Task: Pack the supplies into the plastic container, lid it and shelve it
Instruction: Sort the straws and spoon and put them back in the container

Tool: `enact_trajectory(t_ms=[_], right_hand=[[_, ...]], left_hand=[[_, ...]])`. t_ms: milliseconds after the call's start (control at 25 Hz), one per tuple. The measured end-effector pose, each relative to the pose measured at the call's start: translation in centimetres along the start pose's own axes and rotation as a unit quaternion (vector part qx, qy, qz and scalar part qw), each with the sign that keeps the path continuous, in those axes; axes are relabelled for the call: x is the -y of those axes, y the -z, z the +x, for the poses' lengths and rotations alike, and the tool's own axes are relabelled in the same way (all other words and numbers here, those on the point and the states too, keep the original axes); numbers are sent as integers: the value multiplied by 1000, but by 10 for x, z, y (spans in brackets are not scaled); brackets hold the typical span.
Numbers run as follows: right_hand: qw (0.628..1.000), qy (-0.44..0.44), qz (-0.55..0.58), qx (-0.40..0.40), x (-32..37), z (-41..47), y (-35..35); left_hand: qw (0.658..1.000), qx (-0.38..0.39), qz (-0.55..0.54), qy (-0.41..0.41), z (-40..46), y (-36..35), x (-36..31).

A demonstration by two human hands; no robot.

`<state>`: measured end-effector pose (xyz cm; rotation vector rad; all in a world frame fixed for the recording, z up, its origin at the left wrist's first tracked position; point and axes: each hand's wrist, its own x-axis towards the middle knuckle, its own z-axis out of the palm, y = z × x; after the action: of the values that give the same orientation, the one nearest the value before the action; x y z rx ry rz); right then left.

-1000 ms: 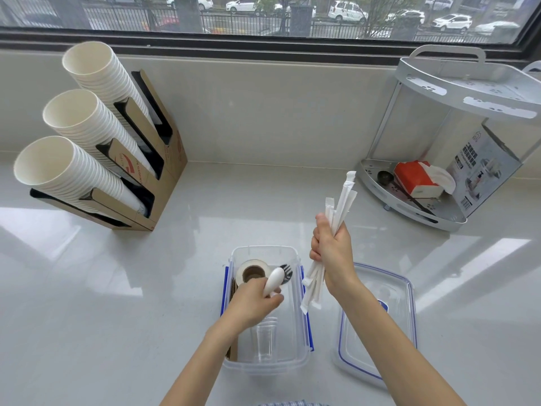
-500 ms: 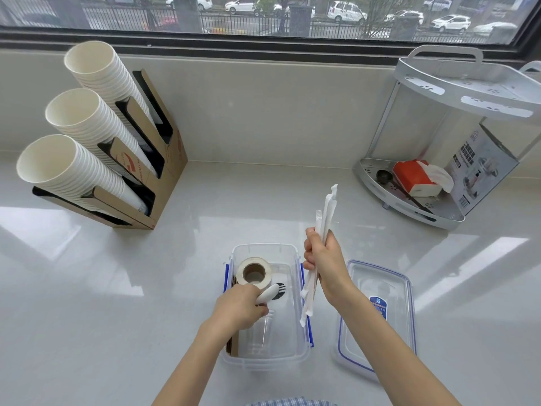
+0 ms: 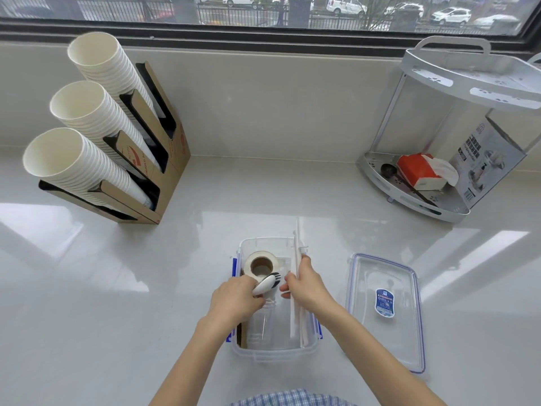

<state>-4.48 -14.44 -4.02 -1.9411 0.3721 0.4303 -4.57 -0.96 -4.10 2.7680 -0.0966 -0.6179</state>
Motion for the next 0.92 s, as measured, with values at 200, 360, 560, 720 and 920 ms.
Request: enact_trajectory(t_ms=[200, 360, 560, 720, 920], right_hand=[[987, 27, -158, -13, -2, 6, -11], [968, 15, -249, 17, 3, 2, -16], [944, -24, -327, 36, 4, 5, -23], [928, -50, -365, 60, 5, 3, -25], [910, 53, -411, -9, 10, -4, -21]], left_hand=[[998, -18, -63, -4, 3, 5, 9], [995, -16, -98, -10, 8, 7, 17], [991, -30, -129, -23, 12, 6, 19], [989, -31, -140, -25, 12, 8, 18], [987, -36, -153, -26, 13, 11, 17]])
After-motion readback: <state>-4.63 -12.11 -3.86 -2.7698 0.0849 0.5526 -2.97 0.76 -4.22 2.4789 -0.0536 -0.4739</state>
